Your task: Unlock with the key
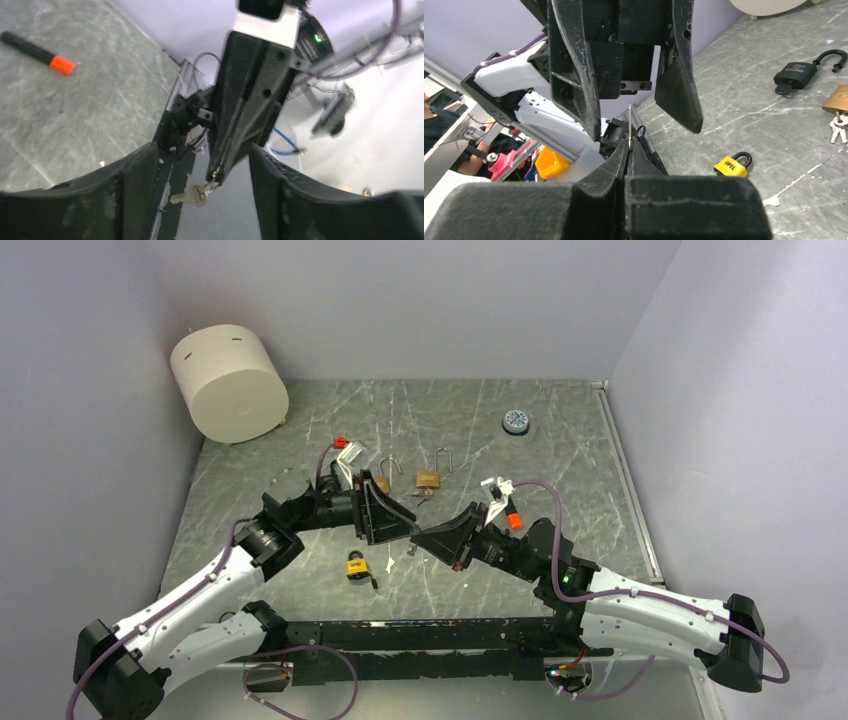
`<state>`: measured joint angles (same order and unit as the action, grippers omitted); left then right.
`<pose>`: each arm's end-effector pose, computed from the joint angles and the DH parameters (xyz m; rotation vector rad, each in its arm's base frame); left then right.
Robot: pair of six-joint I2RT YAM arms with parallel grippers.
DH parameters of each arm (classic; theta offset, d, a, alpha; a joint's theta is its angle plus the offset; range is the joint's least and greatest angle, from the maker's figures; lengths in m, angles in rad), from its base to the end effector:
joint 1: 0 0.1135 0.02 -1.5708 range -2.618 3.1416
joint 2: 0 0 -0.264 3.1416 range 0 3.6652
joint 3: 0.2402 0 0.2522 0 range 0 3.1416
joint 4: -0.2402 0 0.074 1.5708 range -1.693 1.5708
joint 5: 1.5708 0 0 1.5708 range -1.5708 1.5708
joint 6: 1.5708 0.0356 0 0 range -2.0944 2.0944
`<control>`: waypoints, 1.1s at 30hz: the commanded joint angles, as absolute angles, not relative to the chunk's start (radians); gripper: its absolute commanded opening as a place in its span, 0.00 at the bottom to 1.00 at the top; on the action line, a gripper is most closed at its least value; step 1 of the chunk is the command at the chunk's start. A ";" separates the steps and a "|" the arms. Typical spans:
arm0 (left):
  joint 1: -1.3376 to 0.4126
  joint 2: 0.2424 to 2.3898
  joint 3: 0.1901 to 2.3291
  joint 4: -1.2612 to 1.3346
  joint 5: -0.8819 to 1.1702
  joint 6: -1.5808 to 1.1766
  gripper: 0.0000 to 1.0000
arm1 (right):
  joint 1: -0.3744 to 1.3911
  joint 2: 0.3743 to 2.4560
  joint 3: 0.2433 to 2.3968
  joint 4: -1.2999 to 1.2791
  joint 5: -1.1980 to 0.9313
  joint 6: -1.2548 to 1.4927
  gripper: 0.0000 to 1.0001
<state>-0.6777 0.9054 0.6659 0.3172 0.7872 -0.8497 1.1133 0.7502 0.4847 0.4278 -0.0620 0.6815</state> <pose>0.1463 -0.1501 0.3291 0.5987 1.7147 -1.7357 0.0807 0.1688 0.3048 -0.3981 1.5440 1.4969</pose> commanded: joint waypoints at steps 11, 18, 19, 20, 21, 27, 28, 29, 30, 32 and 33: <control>-0.682 0.843 0.988 -0.948 -0.376 -0.830 0.94 | 1.112 0.676 0.408 0.326 0.096 0.701 0.00; -0.683 0.879 0.853 -0.884 -0.241 -0.838 0.89 | 1.112 0.674 0.379 0.246 0.136 0.750 0.00; -0.682 0.901 0.835 -0.869 -0.221 -0.841 0.89 | 1.111 0.679 0.368 0.255 0.136 0.760 0.00; -0.682 0.922 0.821 -0.857 -0.209 -0.848 0.89 | 1.111 0.686 0.356 0.267 0.135 0.771 0.00; -0.683 0.948 0.811 -0.850 -0.197 -0.857 0.89 | 1.112 0.694 0.346 0.273 0.132 0.778 0.00; -0.682 1.106 0.784 -0.796 -0.157 -0.894 0.86 | 1.112 0.755 0.356 0.256 0.144 0.795 0.00; -0.682 1.124 0.778 -0.779 -0.153 -0.895 0.85 | 1.112 0.764 0.357 0.254 0.142 0.795 0.00; -0.682 1.139 0.770 -0.763 -0.148 -0.899 0.85 | 1.112 0.771 0.354 0.258 0.141 0.799 0.00; -0.682 1.152 0.761 -0.743 -0.142 -0.902 0.85 | 1.112 0.777 0.349 0.263 0.138 0.804 0.00; -0.682 1.175 0.741 -0.696 -0.117 -0.902 0.84 | 1.111 0.790 0.330 0.293 0.125 0.816 0.00; -0.683 1.190 0.735 -0.672 -0.101 -0.901 0.84 | 1.112 0.797 0.321 0.306 0.120 0.826 0.00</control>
